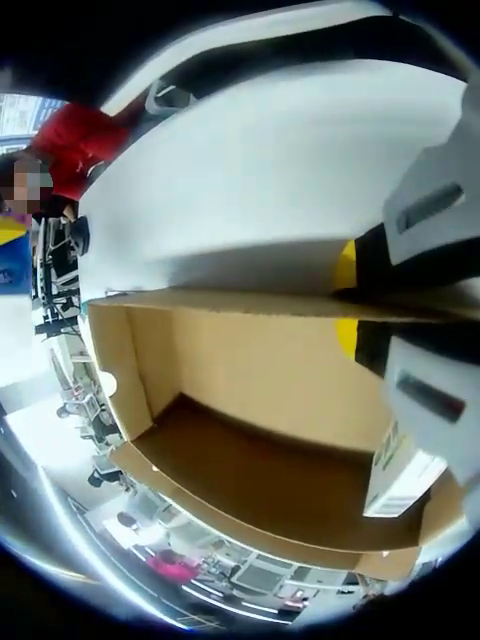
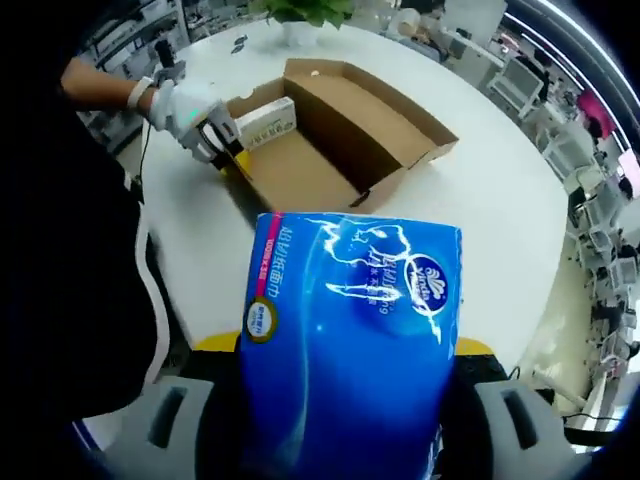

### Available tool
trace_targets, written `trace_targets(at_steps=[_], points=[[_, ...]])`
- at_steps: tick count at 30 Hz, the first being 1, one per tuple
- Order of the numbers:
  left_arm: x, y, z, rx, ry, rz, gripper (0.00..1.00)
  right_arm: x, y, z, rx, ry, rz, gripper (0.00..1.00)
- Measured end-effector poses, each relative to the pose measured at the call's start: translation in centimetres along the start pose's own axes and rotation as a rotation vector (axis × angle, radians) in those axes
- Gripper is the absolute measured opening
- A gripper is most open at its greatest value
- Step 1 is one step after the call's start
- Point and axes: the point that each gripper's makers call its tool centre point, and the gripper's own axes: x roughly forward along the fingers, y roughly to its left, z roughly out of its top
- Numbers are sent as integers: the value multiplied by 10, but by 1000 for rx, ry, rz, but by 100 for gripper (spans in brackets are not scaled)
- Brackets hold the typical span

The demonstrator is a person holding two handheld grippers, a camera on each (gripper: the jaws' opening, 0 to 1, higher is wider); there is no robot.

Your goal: Operate the shoe box by opening the lid, removing the specified soft item, and placing it in the target area until the item is outside and the box remains undamaged.

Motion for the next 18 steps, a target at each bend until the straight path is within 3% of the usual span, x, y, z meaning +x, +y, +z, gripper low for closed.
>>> trace_targets(at_steps=[8,13,18], points=[[-5,-2,3,1,5,1,3,9,9,-11,-107,27,37,79],[-1,-1,0,-15,7,3,3,23,14,-25,-240,74,60,79],[-10,-3,7,-15,7,0,3,31,17,-32,-283,86,80,79]])
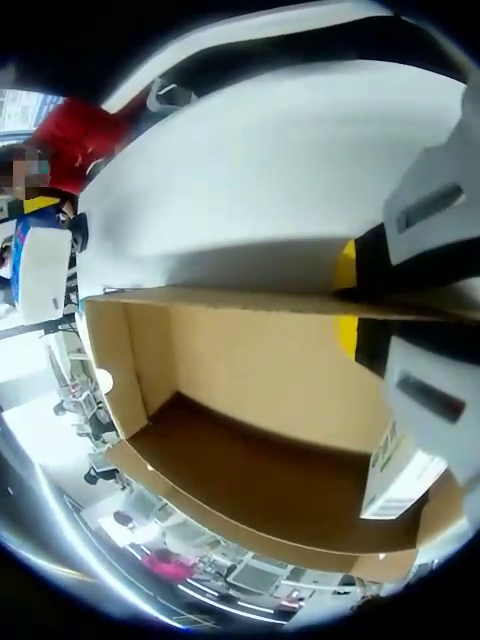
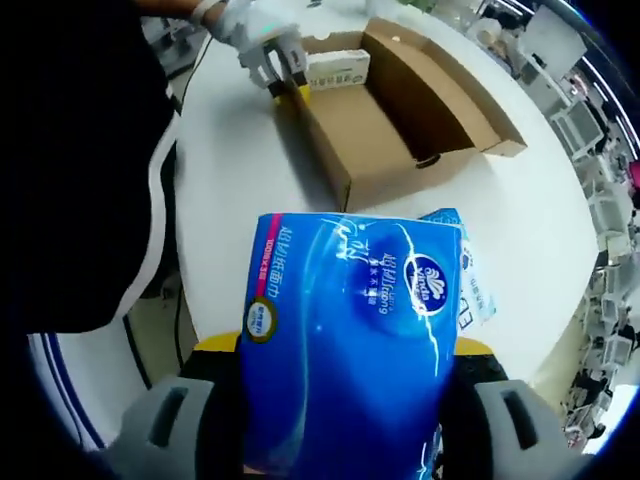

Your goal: Operate the shoe box by opening the lid, removing the specified soft item, and placing it in the target area until the item is outside and the box remains undamaged.

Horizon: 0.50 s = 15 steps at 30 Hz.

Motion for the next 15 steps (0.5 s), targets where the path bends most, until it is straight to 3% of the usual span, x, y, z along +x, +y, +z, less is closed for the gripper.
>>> trace_targets(at_steps=[15], points=[[6,1,-4,-3,1,5,3,29,4,-8,-241,41,57,79]])
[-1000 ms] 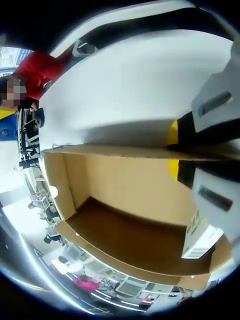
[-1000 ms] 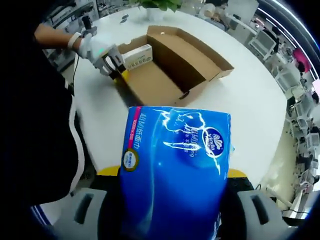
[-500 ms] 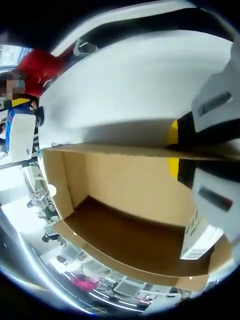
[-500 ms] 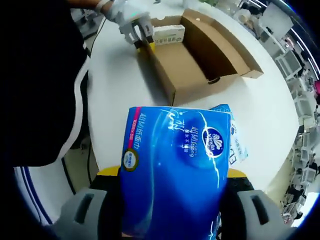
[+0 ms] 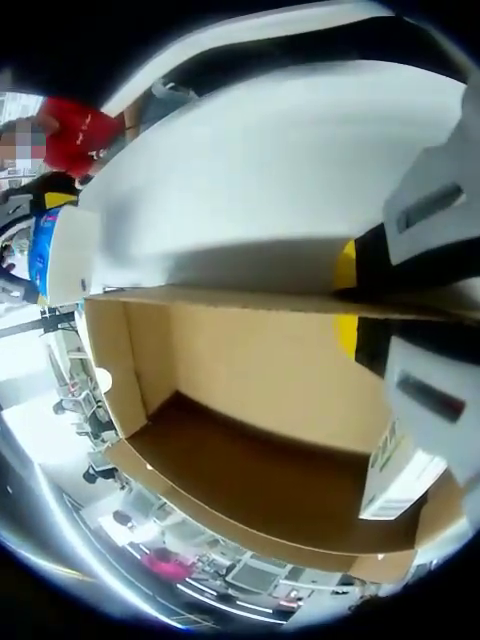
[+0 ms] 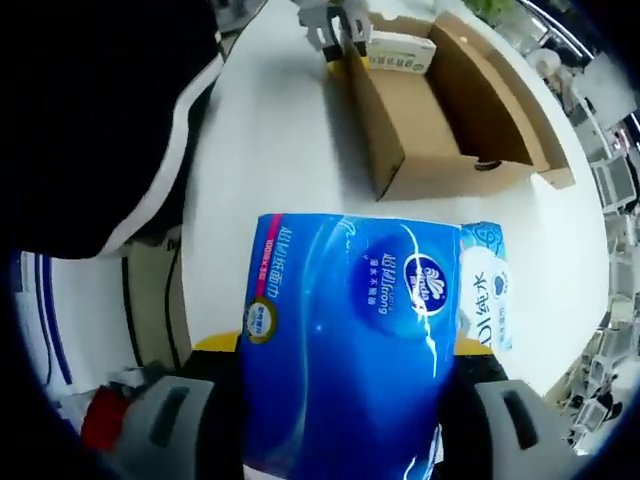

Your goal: Operate the shoe box by opening the lid, removing the specified soft item, and placing it in the target area until the item is outside and the box remains undamaged.

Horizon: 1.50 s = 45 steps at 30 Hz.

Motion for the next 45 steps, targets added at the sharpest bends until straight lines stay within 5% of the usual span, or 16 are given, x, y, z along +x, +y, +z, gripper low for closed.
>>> trace_targets(at_steps=[17,45], points=[[-1,-1,1,-2,-2,7,3,22,4,-3,-141,4,54,79],[1,-2,-1,-9,-1,6,3,47,4,-12,-160,62,96,81]])
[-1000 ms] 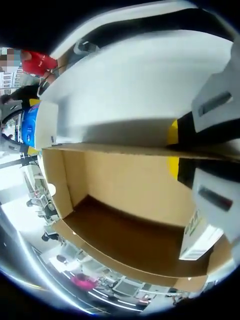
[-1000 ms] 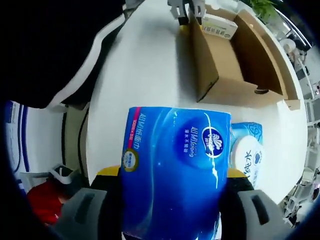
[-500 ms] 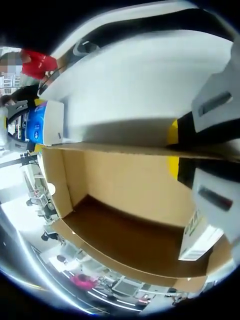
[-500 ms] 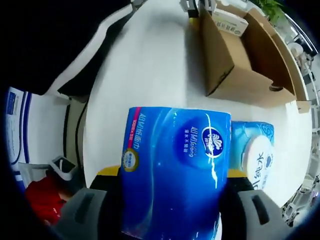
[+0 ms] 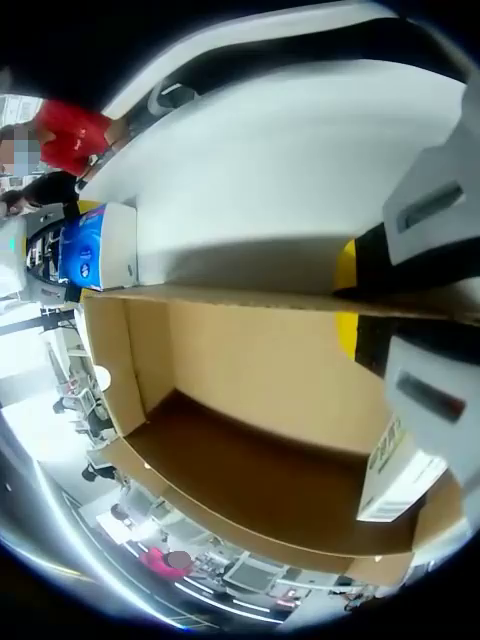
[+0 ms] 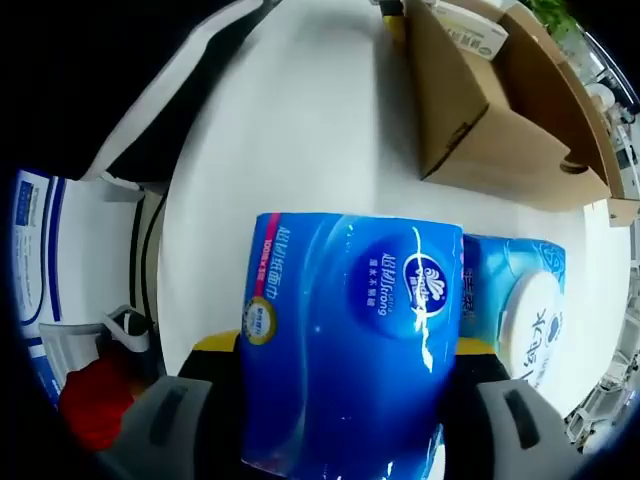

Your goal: Operate the shoe box by opening the lid, removing the specified soft item, and placing it in the target area until the item is outside and the box remains undamaged.

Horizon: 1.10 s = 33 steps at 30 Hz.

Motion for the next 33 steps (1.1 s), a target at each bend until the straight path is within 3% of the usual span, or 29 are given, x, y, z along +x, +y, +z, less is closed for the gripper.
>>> trace_targets(at_steps=[6,14,20,28,33], points=[[3,0,-1,-1,1,0,3,5,2,-3,-32,1,-2,81],[6,1,-5,6,1,0,3,7,1,-9,6,38,-4,81],[-3,0,2,7,1,2,3,6,1,-7,8,39,-9,81],[-1,1,1,10,0,2,3,-11,-8,0,40,18,-39,74],[0,1,1,10,0,2,3,-8,-7,-1,76,14,-28,70]])
